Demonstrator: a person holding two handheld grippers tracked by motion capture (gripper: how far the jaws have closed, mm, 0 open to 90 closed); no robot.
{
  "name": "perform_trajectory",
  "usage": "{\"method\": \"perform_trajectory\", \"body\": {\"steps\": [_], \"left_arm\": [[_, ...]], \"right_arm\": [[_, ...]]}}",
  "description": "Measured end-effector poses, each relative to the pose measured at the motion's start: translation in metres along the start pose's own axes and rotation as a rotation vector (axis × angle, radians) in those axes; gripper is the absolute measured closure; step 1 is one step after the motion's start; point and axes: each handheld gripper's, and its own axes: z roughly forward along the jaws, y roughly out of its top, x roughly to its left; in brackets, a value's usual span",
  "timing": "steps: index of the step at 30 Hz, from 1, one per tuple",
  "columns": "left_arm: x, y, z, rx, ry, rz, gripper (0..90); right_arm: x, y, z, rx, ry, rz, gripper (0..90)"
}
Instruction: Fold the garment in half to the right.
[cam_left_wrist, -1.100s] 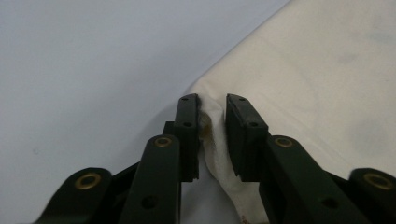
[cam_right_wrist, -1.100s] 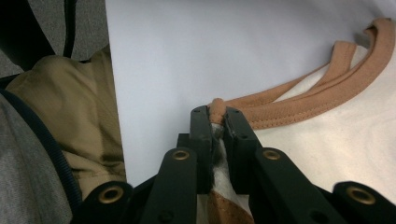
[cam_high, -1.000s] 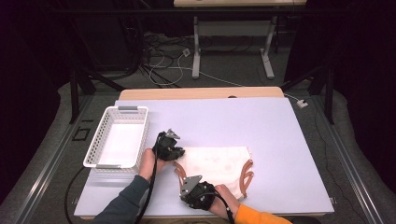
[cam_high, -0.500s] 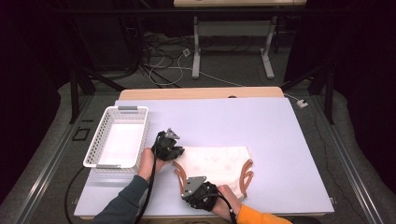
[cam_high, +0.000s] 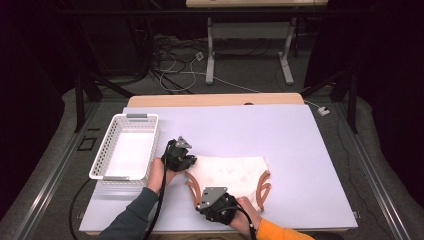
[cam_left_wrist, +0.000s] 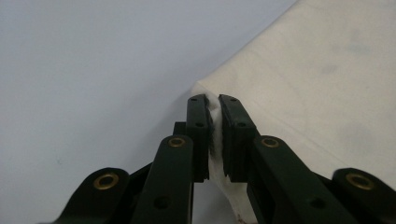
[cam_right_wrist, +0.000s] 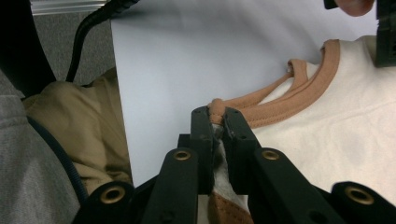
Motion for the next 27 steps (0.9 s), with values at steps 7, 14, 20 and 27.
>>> {"method": "perform_trajectory", "body": {"steps": [7, 14, 20, 27], "left_arm": [[0.0, 0.003, -0.004, -0.014, 0.004, 0.006, 83.3], [0.003, 0.006, -0.011, -0.024, 0.024, 0.014, 83.4], [0.005, 0.009, -0.02, -0.012, 0.061, 0.02, 83.4], [0.002, 0.019, -0.026, -0.019, 0.052, 0.031, 83.7]], "right_arm": [[-0.001, 0.002, -0.008, -0.032, -0.016, 0.007, 84.6], [-0.001, 0.005, -0.011, -0.061, -0.03, 0.007, 84.6], [-0.003, 0.012, -0.012, -0.09, -0.038, -0.008, 84.6], [-0.005, 0.012, -0.021, -0.108, -0.049, -0.004, 84.6]]}}
